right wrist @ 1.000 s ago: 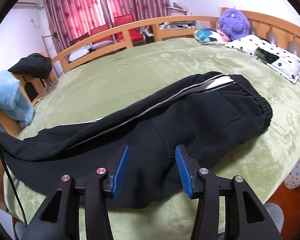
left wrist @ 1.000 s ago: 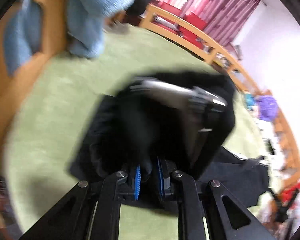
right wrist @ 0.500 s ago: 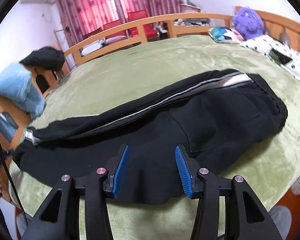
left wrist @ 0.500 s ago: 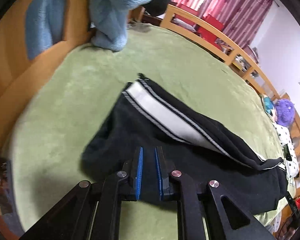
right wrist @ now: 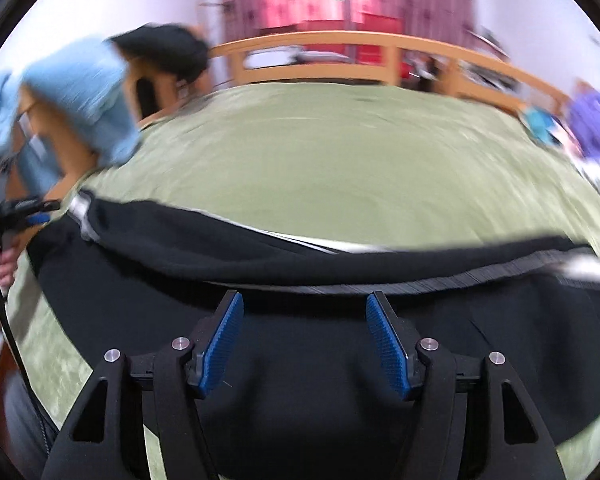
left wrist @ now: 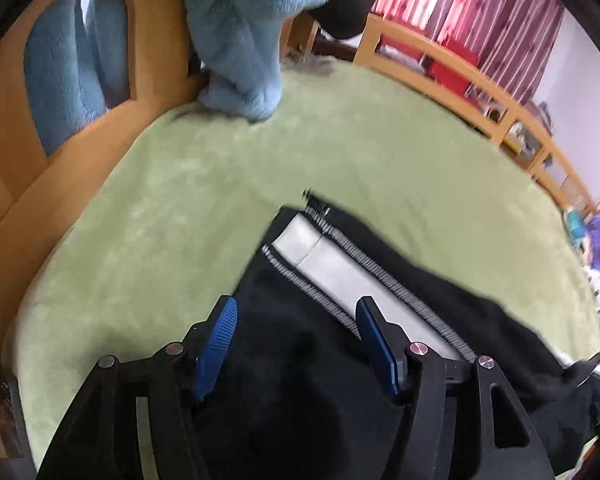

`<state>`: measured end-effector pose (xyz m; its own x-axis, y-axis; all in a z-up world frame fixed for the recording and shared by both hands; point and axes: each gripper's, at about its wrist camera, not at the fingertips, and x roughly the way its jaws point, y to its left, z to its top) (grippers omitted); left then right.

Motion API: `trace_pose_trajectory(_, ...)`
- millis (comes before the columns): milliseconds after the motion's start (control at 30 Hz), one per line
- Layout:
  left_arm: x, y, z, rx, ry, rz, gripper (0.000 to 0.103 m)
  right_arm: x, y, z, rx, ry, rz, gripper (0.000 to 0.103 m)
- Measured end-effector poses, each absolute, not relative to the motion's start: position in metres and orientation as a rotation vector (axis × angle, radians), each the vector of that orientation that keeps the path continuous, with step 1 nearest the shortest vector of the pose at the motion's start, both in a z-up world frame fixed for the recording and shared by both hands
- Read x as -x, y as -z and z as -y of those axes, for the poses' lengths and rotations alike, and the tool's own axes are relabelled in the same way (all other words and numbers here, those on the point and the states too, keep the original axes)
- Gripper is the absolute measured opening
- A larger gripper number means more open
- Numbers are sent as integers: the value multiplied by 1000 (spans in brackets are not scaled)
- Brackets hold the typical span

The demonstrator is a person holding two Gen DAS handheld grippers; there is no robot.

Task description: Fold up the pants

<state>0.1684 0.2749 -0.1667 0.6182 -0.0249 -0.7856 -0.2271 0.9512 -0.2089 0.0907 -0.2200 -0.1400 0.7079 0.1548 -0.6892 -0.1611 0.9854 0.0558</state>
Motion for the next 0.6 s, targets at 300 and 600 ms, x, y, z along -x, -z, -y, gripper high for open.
trace_pose_trajectory(300, -156, 189, -275, 269, -112, -949, 68, -136, 178, 137, 310, -359, -791, 62)
trace_pose_trajectory(600, -150, 185, -290, 366, -54, -940, 69, -218, 164, 146, 175, -263, -856, 9)
